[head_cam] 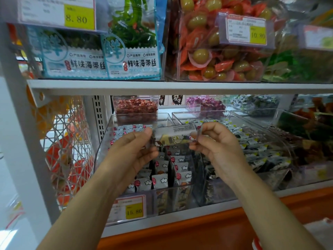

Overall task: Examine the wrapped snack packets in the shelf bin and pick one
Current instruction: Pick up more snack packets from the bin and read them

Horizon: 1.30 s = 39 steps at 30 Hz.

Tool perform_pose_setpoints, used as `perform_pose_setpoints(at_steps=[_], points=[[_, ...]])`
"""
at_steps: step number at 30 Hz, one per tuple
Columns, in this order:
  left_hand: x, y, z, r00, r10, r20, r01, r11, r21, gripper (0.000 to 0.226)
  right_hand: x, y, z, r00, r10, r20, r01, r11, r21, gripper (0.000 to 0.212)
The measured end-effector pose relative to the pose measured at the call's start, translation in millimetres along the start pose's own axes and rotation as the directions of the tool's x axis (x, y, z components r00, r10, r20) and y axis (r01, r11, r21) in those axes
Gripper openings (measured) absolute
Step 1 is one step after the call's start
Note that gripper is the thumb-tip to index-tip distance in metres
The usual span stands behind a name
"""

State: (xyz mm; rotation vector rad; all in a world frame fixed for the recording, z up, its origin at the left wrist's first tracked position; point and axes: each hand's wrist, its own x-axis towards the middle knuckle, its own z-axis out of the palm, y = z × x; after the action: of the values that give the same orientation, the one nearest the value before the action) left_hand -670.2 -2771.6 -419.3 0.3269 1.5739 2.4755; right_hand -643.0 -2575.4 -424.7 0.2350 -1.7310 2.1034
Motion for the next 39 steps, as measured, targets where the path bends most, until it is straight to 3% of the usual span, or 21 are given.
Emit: perform_pose_setpoints(at_steps=[3,5,8,10,18,22,26,34,39], points=[[-0.4,-2.4,1.1,0.999,0.045,-0.02,-0.043,0.995,0.087,0.012,1.2,-0.1,1.8,1.0,-0.013,-0.015,0.013,1.0,-0.016,0.023],[-1.0,-2.3,2.0,0.998,0.058,-0.029,-0.055,0.993,0.101,0.008,1.3,-0.1,3.3,1.0,-0.015,-0.013,0.015,1.0,-0.011,0.015],[-1.6,-0.7,2.1,0.998,0.065,-0.003,-0.064,0.989,0.136,0.02,1.1,2.0,3.1,0.998,-0.057,-0.015,0.055,0.99,-0.133,0.004],[-2.9,0.0,2.5,0.996,0.084,0.026,-0.087,0.973,0.213,0.028,2.2,2.8,3.4,0.998,-0.067,-0.014,0.064,0.984,-0.167,0.009],[-8.5,4.0,4.9,0.986,0.144,0.08,-0.165,0.867,0.47,0.033,4.8,-3.1,5.9,0.999,-0.016,-0.047,0.006,0.979,-0.202,0.016],[-10.2,5.2,6.7,0.984,0.145,0.105,-0.179,0.783,0.596,0.029,3.1,-3.9,5.7,0.991,-0.094,-0.09,0.06,0.942,-0.33,0.017],[-10.0,4.2,9.8,0.98,0.17,0.1,-0.193,0.721,0.666,0.015,0.6,-5.1,7.2,0.987,-0.158,-0.014,0.137,0.894,-0.426,0.017],[-7.5,9.4,9.0,0.994,0.097,0.041,-0.103,0.809,0.578,0.012,-1.2,-5.9,8.7,0.988,-0.138,0.067,0.154,0.893,-0.423,0.013],[-6.3,10.9,4.7,0.987,0.154,0.054,-0.152,0.751,0.643,0.025,-1.1,-5.8,6.4,0.987,-0.139,0.085,0.162,0.889,-0.429,0.017]])
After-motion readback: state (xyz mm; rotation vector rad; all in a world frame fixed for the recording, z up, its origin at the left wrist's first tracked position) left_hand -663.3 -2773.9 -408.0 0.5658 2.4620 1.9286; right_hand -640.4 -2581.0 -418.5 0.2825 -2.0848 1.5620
